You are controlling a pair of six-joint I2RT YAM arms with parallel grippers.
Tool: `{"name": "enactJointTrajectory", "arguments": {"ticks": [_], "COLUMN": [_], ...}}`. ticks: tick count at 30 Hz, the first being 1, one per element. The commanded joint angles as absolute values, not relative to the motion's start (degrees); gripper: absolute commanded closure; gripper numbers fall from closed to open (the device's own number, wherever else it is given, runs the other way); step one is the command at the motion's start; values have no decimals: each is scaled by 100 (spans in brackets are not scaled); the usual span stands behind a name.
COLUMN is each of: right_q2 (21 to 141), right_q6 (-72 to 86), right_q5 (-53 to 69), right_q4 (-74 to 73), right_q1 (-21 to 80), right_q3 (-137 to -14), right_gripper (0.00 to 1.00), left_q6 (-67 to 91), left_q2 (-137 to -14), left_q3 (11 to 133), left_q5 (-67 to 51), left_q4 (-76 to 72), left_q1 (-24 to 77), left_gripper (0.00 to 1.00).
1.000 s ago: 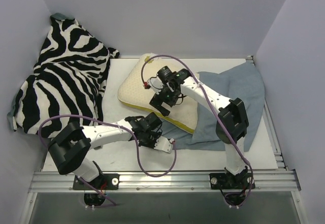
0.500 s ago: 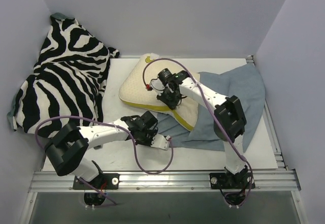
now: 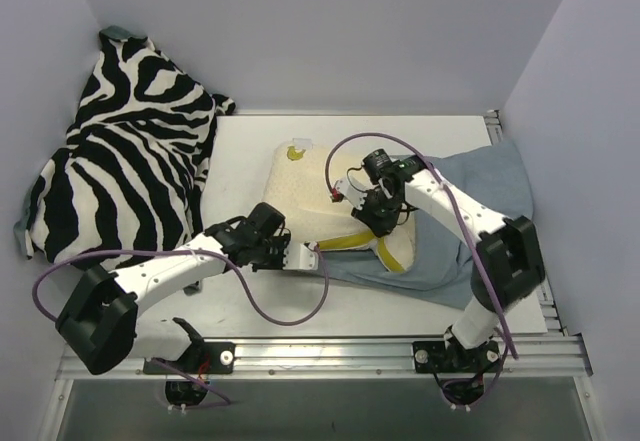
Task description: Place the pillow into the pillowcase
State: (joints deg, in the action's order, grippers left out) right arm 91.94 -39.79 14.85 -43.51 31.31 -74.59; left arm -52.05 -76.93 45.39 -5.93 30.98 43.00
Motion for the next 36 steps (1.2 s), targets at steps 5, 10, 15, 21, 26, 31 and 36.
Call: {"name": "enactJointTrajectory", "arguments": {"ticks": [5, 10, 15, 21, 26, 31, 36], "right_q2": [10046, 10169, 9809, 9307, 10385, 11670, 12261], "right_q6": [-3727, -3288, -3269, -2413, -1495, -1231, -1827], "right_q5": [1151, 1441, 1713, 2512, 1945, 1810, 1881], "right_q4": [-4280, -4280, -4455, -4798, -4799, -4843, -4861], "right_q1": [3136, 3682, 3586, 2902, 2540, 2672, 3260], "right_q3": [-7471, -7532, -7480, -8619, -9912, -10494, -9950], "right_gripper": [100, 100, 81, 36, 39, 41, 42], "left_q6": [-5484, -4941, -4211, -2902, -1987, -1478, -1091], "left_q2": [-6882, -6522, -5777, -5483, -6107, -7258, -8154], "left_q3": [4201, 4578, 4948, 5404, 6125, 7206, 7813], "left_q5": [-1089, -1695, -2346, -2373, -2118, -1836, -2213], "left_q4": [3981, 4332, 4983, 4922, 4571, 4360, 3912], "left_q1": [4113, 3999, 3850, 3560, 3069, 2462, 1568], "left_gripper": [100, 68, 26, 14, 3, 3, 2]}}
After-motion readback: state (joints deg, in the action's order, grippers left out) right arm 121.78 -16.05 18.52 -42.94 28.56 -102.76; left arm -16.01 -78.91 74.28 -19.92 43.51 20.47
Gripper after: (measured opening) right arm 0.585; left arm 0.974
